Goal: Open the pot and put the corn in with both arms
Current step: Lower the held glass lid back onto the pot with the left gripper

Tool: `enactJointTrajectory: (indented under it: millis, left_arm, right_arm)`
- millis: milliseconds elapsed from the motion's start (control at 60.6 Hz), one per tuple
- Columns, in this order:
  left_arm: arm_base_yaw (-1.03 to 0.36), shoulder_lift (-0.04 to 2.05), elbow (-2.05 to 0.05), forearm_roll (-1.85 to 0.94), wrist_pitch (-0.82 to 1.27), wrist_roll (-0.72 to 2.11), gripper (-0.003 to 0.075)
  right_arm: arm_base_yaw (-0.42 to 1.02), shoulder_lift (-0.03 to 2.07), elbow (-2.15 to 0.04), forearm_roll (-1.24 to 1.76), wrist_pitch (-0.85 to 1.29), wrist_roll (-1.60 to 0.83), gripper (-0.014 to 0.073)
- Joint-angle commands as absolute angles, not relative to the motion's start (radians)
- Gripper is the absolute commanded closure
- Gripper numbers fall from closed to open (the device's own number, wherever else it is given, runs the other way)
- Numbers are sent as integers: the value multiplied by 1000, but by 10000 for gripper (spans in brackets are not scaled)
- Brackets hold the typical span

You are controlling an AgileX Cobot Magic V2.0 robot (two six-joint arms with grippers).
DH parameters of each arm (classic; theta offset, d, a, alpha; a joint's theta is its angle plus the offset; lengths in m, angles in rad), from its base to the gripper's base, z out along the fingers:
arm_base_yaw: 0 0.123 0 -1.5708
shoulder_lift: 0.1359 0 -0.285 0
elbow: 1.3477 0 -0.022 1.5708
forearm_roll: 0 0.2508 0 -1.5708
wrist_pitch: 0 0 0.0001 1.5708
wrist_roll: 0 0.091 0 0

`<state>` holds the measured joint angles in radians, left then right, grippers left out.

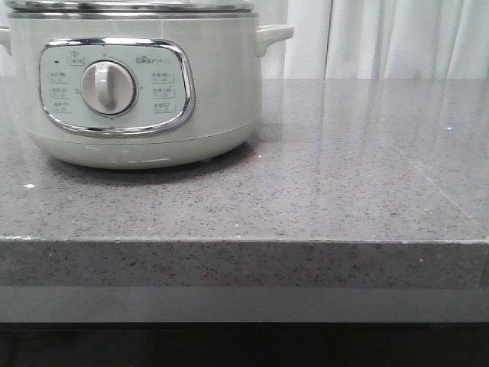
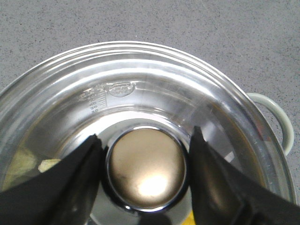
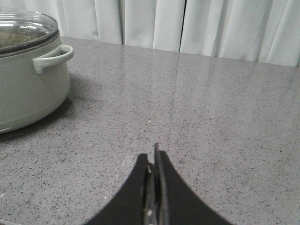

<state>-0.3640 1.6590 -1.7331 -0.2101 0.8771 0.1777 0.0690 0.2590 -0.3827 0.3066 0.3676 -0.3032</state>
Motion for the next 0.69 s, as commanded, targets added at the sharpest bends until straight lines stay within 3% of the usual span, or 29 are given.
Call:
enactJointTrajectory:
  millis: [0, 231, 511, 676]
  left_arm:
    - [-368, 1612, -1778, -242, 782, 178, 445]
    - [-368, 1612, -1778, -242, 823, 181, 440]
    - [-368, 1612, -1778, -238, 821, 183, 225]
    - [-368, 1609, -1791, -234, 808, 183, 176]
  right_arm:
    - [64, 266, -408, 317, 279, -313, 642]
    - [64, 266, -408, 317, 276, -313, 642]
    - [64, 266, -408, 317, 276, -313, 642]
    - [64, 266, -408, 317, 276, -313, 642]
